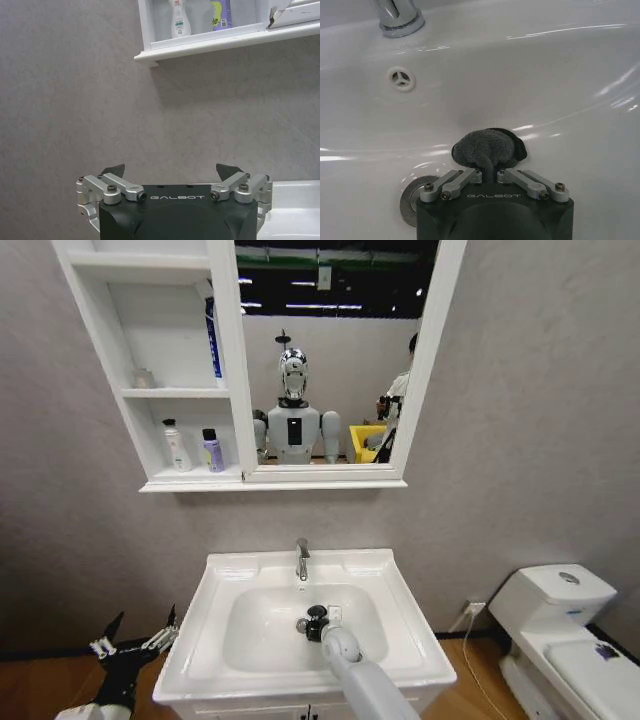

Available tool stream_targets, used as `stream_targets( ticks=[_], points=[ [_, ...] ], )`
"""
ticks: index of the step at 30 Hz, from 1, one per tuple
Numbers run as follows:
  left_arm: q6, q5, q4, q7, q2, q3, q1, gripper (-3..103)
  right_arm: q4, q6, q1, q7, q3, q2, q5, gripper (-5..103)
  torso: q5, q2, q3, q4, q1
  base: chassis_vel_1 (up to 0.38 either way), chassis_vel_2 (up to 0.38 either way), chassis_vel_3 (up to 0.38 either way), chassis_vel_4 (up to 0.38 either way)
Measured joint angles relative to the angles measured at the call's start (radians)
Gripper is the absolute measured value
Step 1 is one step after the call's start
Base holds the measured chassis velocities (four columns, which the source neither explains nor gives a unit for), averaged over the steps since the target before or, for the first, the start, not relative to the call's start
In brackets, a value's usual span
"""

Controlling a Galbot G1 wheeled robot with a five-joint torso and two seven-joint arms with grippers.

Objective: Move facial cleanser and shampoo from washbasin to cabinet, then wipe washbasin with towel.

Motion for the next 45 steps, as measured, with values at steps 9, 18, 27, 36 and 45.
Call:
stream_targets(
  ticks=[9,18,27,36,45],
  points=[
    [0.0,0.0,0.0,0.0,0.0,0.0,0.0,100,0.073,-0.008,-0.044,0.011,0.03,-0.054,-0.02,8,0.0001,0.0,0.0,0.0002,0.0,0.0,0.0,0.0,0.0],
    [0.0,0.0,0.0,0.0,0.0,0.0,0.0,100,0.144,-0.026,-0.072,0.031,0.068,-0.114,-0.066,8,0.0002,0.0,0.0,0.0004,0.0,0.0,0.0,0.0,0.0],
    [0.0,0.0,0.0,0.0,0.0,0.0,0.0,100,0.238,-0.024,-0.07,0.014,0.111,-0.189,-0.111,8,0.0001,0.0,0.0,0.0001,0.0,0.0,0.0,0.0,0.0],
    [0.0,0.0,0.0,0.0,0.0,0.0,0.0,100,0.342,-0.012,-0.079,-0.017,0.191,-0.3,-0.154,8,-0.0001,0.0,0.0,-0.0002,0.0,0.0,0.0,0.0,0.0],
    [0.0,0.0,0.0,0.0,0.0,0.0,0.0,100,0.244,0.167,-0.061,-0.201,0.256,-0.374,-0.248,8,0.0001,0.0,0.0,0.0,0.0,0.0,0.0,0.0,0.0]
  ],
)
